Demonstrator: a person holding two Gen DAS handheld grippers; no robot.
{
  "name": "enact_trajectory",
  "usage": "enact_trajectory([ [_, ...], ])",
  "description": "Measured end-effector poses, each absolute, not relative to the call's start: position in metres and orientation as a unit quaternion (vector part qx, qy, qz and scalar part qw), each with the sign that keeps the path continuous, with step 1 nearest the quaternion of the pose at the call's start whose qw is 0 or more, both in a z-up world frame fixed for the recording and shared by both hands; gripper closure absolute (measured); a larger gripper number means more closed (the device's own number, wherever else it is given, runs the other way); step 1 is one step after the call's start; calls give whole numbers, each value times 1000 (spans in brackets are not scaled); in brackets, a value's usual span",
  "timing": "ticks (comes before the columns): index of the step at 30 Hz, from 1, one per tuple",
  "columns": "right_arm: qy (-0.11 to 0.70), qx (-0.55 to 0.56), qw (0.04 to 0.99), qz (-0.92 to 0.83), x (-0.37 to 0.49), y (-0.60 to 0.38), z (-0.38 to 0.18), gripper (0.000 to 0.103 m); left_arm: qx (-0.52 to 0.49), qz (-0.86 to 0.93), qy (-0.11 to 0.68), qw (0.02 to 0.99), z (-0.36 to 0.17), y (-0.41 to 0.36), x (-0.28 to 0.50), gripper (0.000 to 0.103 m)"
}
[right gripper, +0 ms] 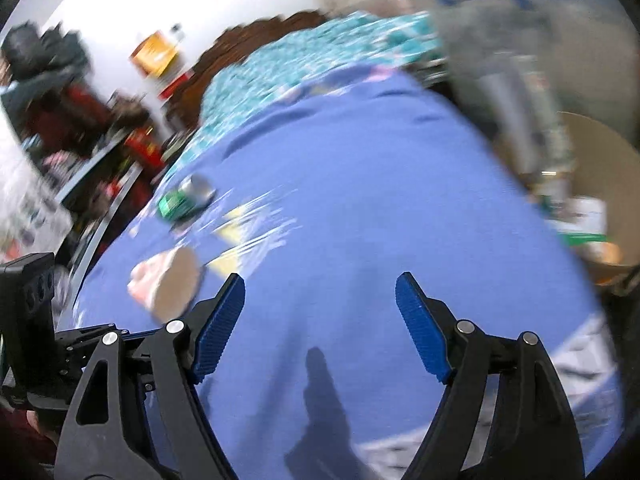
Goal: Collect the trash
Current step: 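Move both tools back over the bed toward the pink paper cup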
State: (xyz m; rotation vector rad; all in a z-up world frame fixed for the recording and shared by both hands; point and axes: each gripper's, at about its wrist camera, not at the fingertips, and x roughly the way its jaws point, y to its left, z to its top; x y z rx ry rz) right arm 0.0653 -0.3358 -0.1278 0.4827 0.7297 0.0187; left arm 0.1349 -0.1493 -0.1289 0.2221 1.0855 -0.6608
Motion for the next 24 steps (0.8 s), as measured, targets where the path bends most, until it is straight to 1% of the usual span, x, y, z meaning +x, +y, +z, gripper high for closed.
enact_trajectory([
  [4, 365, 215, 905, 43, 85, -289, -126, 26, 77, -242, 502, 827, -131, -89, 136, 52],
  [10, 377, 186, 905, 61, 96, -241, -120, 26, 51, -195, 496, 844, -134, -34, 135, 52],
  [24, 367, 143, 918, 48, 118, -209, -97, 26, 41, -131, 478, 868, -133, 17, 139, 52],
])
